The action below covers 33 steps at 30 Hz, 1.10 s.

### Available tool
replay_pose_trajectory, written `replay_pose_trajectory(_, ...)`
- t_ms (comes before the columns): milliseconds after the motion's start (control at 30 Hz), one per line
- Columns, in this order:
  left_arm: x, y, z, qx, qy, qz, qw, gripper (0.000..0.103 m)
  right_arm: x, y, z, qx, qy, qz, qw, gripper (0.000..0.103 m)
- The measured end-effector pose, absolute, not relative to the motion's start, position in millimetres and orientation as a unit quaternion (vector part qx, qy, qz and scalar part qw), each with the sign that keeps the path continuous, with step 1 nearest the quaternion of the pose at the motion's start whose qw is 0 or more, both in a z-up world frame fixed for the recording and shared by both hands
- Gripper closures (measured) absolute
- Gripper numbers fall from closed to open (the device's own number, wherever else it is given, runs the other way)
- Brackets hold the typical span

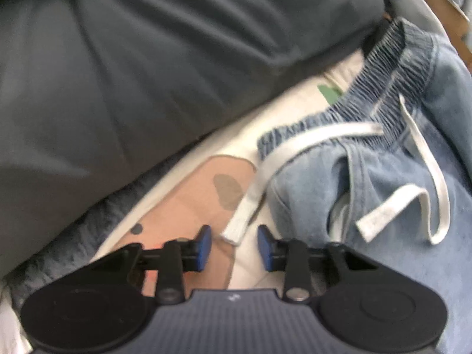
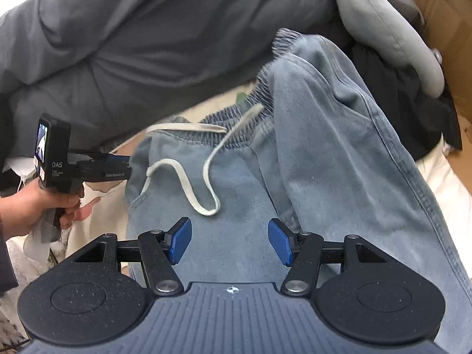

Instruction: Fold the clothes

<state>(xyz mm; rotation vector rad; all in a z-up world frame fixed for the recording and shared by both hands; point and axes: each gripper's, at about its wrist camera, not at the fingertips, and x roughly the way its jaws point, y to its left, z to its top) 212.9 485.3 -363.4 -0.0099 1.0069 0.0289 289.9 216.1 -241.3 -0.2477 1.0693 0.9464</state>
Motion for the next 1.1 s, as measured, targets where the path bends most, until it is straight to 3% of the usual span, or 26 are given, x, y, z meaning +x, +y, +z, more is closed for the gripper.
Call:
replay_pose_trajectory(33,212.9,484.4,-363.7,-0.003,0.482,0.012,0.876,0.079,290.1,213.8,-240.6,-0.113,0.489,0.432,0.750,0.038)
replay_pose_trajectory(100,212.1,484.6,-362.6,-0.008,0.479,0.017,0.878,0.094,288.4,210.3,-239.6,-0.120,0.485,0.436,0.748,0.038)
replay_pose_trajectory(200,210.4,484.9,-360.4,-0.013,0.474,0.022,0.880,0.097,286.1,207.3,-239.7,-0.130,0.479,0.445,0.745,0.038)
replay_pose_trajectory(667,177.7,484.9,-300.0,-0.067,0.434,0.025,0.898,0.099,286.6,186.9,-229.5,-0.157,0.438,0.471,0.749,0.038)
replay_pose_trajectory(867,162.8,462.8,-256.4,-0.118,0.402,0.000,0.908,0.099,291.9,183.8,-222.5,-0.146,0.428,0.469,0.759,0.038)
replay_pose_trajectory(1100,152.3,421.8,-243.1,-0.152,0.388,-0.047,0.908,0.099,293.0,182.3,-221.4,-0.154,0.422,0.468,0.761,0.038)
